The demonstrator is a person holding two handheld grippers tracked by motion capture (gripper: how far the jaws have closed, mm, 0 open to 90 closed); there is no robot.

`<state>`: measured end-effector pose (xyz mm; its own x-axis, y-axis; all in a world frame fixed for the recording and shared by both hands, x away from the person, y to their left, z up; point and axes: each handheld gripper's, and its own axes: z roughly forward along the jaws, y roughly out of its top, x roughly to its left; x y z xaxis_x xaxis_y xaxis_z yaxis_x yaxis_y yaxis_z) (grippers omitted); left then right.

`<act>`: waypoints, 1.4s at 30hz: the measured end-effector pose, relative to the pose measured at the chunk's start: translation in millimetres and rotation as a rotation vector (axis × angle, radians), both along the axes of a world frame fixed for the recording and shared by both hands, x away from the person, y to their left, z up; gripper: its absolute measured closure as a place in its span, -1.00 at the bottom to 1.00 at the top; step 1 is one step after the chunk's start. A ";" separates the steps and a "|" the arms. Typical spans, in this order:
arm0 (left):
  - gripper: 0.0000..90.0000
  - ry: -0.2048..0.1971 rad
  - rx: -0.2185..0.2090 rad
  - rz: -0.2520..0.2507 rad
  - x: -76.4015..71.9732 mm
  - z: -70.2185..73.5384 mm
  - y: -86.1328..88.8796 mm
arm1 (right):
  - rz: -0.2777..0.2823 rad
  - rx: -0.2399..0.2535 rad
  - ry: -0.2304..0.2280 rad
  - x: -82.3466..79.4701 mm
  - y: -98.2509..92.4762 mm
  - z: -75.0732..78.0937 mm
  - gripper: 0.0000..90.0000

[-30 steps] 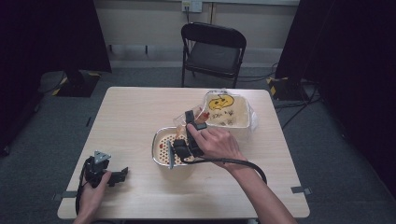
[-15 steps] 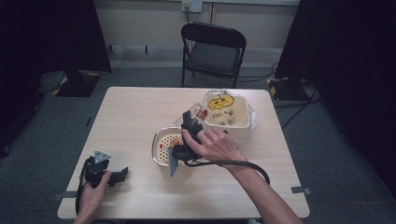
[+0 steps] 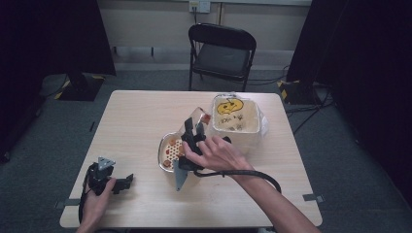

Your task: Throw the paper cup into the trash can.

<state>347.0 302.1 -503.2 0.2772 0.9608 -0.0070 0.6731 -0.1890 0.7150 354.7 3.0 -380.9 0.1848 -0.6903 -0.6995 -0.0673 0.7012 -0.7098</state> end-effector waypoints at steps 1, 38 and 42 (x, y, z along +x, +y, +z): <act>-1.00 0.001 0.001 -0.001 0.0 0.1 0.1 | 0.000 -0.018 -0.012 0.0 0.1 0.3 0.22; -1.00 0.001 0.001 -0.001 0.0 0.0 0.1 | 0.004 0.209 0.137 -1.5 -1.5 19.8 0.27; -1.00 0.001 0.002 -0.001 0.0 0.1 0.1 | -0.008 0.393 0.237 1.5 -3.5 30.2 0.28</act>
